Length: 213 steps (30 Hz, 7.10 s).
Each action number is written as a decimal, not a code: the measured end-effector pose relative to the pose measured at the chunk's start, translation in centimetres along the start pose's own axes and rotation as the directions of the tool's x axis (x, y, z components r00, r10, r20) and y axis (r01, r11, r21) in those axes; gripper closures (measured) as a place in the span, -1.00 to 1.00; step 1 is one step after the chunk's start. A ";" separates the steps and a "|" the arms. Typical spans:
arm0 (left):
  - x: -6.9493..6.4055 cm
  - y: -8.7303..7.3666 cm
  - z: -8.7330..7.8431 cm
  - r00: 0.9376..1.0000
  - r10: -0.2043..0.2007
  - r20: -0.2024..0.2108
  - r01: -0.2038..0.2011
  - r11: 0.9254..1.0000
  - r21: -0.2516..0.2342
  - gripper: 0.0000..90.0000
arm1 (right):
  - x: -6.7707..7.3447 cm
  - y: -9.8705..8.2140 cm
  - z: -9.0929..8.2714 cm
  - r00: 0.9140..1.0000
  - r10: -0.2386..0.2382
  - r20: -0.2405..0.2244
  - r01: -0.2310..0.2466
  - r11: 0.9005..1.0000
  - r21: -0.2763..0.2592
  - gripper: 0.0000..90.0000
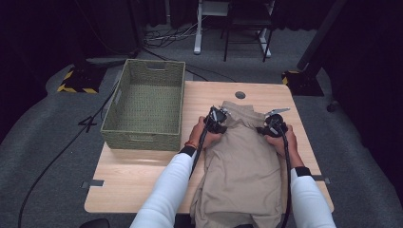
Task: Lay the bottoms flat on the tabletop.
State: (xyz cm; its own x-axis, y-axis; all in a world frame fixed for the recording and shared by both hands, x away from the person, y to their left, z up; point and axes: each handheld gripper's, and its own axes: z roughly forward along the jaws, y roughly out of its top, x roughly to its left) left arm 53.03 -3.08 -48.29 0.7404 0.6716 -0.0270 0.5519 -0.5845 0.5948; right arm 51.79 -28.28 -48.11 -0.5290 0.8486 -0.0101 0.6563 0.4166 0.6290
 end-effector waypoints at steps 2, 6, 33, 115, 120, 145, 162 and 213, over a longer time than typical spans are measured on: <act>-0.3 0.2 0.0 0.999 0.024 -0.021 -0.024 1.000 -0.004 0.86 | 0.0 0.1 -0.1 1.000 -0.009 0.008 0.009 1.000 -0.007 0.87; -0.4 0.6 -0.2 0.998 0.036 -0.048 -0.036 0.999 -0.013 0.93 | -0.3 0.4 -0.8 1.000 -0.010 0.028 0.011 0.999 -0.042 0.89; -0.2 5.6 -8.9 0.970 -0.013 -0.241 -0.076 0.931 -0.356 0.95 | -0.3 7.3 -10.2 0.989 -0.037 0.142 0.087 0.926 -0.366 0.92; -6.3 -12.3 -14.3 0.956 0.287 0.069 -0.250 0.911 -0.328 -0.52 | 7.2 -11.0 -14.6 0.926 -0.310 -0.215 0.219 0.906 -0.363 -0.03; -5.7 -11.5 -13.4 0.969 0.225 0.104 -0.184 0.934 -0.306 -0.64 | 6.9 -7.3 -14.9 0.935 -0.312 -0.166 0.237 0.901 -0.363 -0.15; -6.2 -11.0 -8.8 0.968 0.245 0.052 -0.235 0.961 -0.149 0.35 | 10.0 6.7 2.2 0.944 -0.274 -0.185 0.275 0.961 -0.016 -0.36; -5.8 -11.1 -9.6 0.962 0.271 -0.011 -0.270 0.950 -0.157 0.85 | 8.7 6.6 -0.1 0.928 -0.327 -0.178 0.306 0.942 -0.138 1.00; -4.9 -14.8 -14.8 0.938 0.261 -0.228 -0.300 0.941 -0.155 0.61 | 11.4 -3.4 -13.2 0.810 -0.551 -0.198 0.455 0.806 -0.379 0.91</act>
State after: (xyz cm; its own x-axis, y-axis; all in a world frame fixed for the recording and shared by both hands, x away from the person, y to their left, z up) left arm 35.57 9.00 -45.09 0.7511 0.5812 0.3130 0.2381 -0.6808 0.6927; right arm 36.42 -24.36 -40.12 -0.8973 0.3932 -0.2007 0.0840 0.5984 0.7968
